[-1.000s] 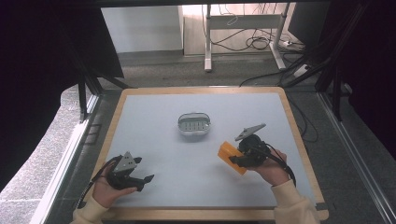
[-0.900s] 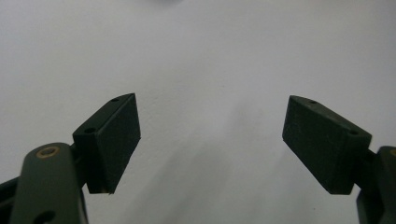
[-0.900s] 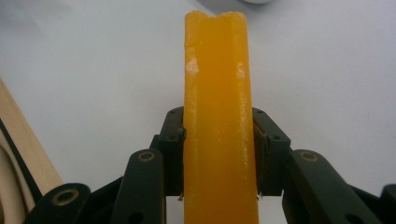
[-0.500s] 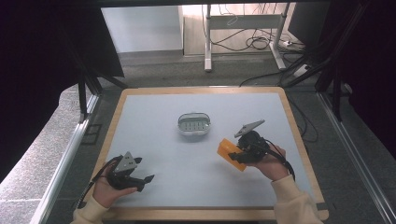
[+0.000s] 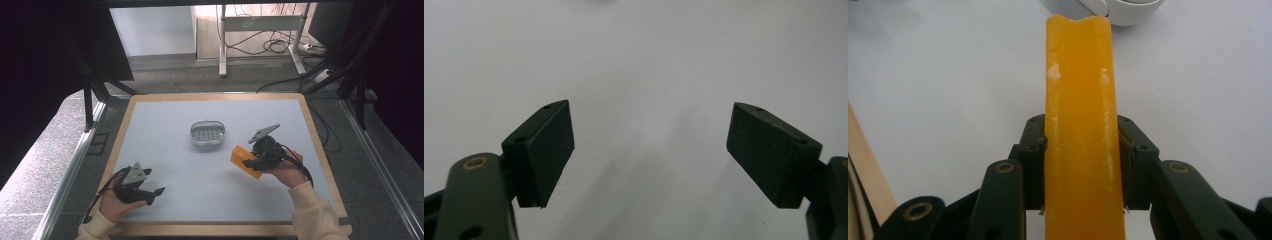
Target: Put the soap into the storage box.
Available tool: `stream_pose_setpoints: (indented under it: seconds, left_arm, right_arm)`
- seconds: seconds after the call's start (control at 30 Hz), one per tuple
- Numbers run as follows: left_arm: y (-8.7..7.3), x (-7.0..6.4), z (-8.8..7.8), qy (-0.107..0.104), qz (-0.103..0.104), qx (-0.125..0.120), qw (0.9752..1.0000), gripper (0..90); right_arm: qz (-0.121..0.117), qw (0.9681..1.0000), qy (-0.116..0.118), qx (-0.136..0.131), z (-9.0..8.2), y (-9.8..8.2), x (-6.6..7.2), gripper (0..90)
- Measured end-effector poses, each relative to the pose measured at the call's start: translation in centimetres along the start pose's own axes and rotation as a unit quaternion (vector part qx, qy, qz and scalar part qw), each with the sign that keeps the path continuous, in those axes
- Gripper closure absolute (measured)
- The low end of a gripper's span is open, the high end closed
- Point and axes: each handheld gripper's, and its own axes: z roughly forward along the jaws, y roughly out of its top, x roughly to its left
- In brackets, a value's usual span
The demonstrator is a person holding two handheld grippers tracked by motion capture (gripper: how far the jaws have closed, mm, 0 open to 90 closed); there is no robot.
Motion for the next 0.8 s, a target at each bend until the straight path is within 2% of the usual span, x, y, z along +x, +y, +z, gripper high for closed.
stream_pose_setpoints:
  seconds: [0.13,0.8]
  left_arm:
    - [0.0,0.0,0.0,-0.001,0.0,0.001,1.0,19.1]
    - [0.0,0.0,0.1,-0.003,0.001,0.004,1.0,19.1]
  right_arm:
    - [-0.002,1.0,-0.005,-0.003,0.0,0.3,-0.2,61.7]
    - [-0.015,0.9998,0.011,0.002,0.7,2.0,-1.0,61.7]
